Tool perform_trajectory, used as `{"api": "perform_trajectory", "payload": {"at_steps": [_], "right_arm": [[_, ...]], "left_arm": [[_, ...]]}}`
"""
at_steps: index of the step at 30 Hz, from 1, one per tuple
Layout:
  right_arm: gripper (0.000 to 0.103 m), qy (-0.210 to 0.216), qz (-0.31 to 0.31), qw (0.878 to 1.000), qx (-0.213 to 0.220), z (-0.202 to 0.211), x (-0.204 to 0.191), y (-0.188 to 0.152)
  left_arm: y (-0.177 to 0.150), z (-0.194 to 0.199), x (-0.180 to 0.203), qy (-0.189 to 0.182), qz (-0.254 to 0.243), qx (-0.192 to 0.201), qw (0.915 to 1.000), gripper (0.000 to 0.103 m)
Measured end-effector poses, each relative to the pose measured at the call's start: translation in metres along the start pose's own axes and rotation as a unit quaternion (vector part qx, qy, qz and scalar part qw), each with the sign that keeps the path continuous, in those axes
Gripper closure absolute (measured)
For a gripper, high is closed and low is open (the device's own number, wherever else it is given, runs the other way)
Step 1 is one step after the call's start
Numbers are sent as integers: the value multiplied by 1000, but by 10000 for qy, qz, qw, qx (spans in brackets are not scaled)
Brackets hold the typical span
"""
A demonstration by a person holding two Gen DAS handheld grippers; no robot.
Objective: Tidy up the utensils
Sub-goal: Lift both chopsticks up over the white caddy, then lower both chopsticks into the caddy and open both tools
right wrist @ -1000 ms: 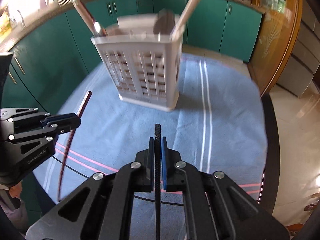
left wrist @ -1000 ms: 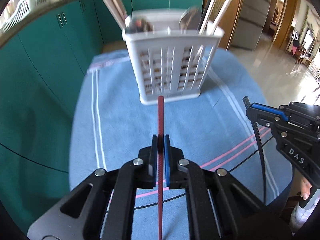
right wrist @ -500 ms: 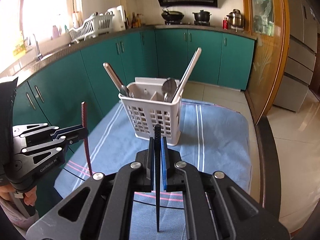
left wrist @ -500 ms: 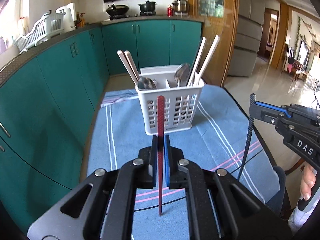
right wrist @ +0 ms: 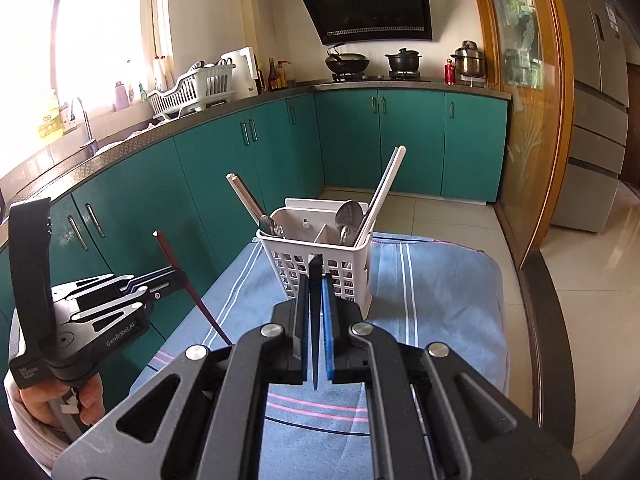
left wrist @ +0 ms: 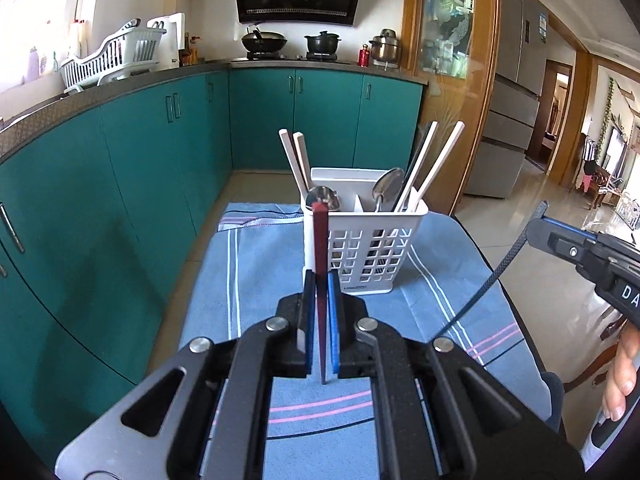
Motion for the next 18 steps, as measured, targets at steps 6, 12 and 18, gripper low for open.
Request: {"api": "perform_trajectory", "payload": {"at_steps": [6, 12, 18], "right_arm": [[96, -3, 60, 10000, -17, -4, -2, 3], [96, -18, 162, 9998, -138, -13, -5, 1], [96, -2, 147, 9998, -111, -14, -4, 3]], "left_arm": [[6, 5, -2, -46, 101, 71, 9999, 97], [6, 10, 1, -86, 29, 98, 9999, 97], [9, 8, 0, -131, 60, 95, 9999, 97]]}}
Point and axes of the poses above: each gripper's, at about its wrist camera, not at the fingertips, and z roughly against the way its jaws point, x to its right, y to its top, the point moved 5 cm from there along -z, roughly the way its jaws point, and after that the axes turned 3 degrees about z, right-handed, at the moved point
